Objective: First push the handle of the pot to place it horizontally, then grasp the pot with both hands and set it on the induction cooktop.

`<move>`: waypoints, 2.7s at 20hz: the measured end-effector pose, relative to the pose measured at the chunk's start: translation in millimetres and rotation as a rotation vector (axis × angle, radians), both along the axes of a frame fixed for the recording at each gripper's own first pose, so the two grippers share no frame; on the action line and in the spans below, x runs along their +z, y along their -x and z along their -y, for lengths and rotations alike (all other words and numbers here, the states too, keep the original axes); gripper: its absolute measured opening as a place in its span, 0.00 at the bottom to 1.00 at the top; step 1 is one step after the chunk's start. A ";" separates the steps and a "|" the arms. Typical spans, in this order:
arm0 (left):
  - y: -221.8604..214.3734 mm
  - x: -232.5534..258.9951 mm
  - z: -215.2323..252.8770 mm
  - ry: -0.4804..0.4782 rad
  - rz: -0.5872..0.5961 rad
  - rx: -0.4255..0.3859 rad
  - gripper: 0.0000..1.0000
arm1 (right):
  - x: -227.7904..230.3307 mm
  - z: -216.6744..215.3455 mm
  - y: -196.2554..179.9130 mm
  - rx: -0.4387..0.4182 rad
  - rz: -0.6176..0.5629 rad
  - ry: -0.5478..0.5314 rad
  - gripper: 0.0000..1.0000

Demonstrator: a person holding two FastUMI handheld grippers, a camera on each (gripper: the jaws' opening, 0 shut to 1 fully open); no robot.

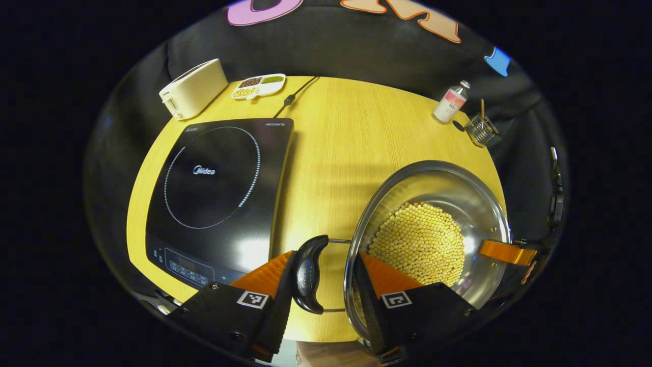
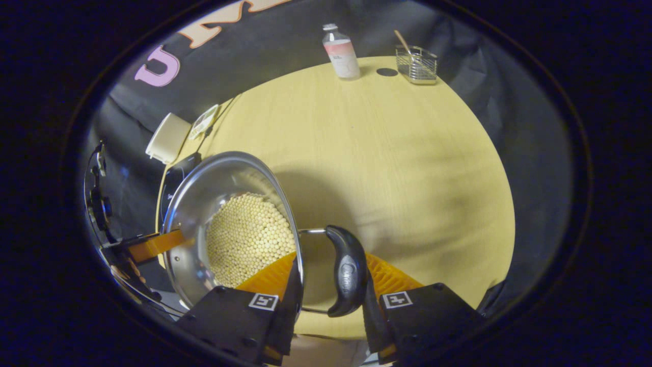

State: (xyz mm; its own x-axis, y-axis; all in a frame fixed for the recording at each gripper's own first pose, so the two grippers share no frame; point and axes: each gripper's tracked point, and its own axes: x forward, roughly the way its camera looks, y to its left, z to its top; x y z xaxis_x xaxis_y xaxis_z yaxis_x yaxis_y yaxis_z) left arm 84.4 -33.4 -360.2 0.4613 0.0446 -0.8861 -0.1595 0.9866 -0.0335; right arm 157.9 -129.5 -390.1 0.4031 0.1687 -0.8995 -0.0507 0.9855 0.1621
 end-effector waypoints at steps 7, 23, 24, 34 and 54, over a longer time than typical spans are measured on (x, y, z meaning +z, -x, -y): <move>21.4 23.7 -61.7 0.023 0.033 0.024 0.66 | 19.7 -66.6 26.2 0.013 0.027 -0.020 0.59; 14.3 48.0 -248.9 0.002 0.093 0.111 0.65 | 27.6 -268.5 4.8 0.107 0.039 -0.011 0.59; 11.7 47.2 -258.6 0.003 0.096 0.119 0.66 | 26.8 -278.5 1.7 0.110 0.042 -0.008 0.59; -28.8 40.0 -322.4 -0.040 0.146 0.136 0.65 | 14.0 -337.7 -48.1 0.091 0.077 -0.003 0.59; -62.9 29.8 -335.2 -0.053 0.187 0.127 0.66 | -4.3 -345.8 -91.6 0.069 0.160 -0.001 0.52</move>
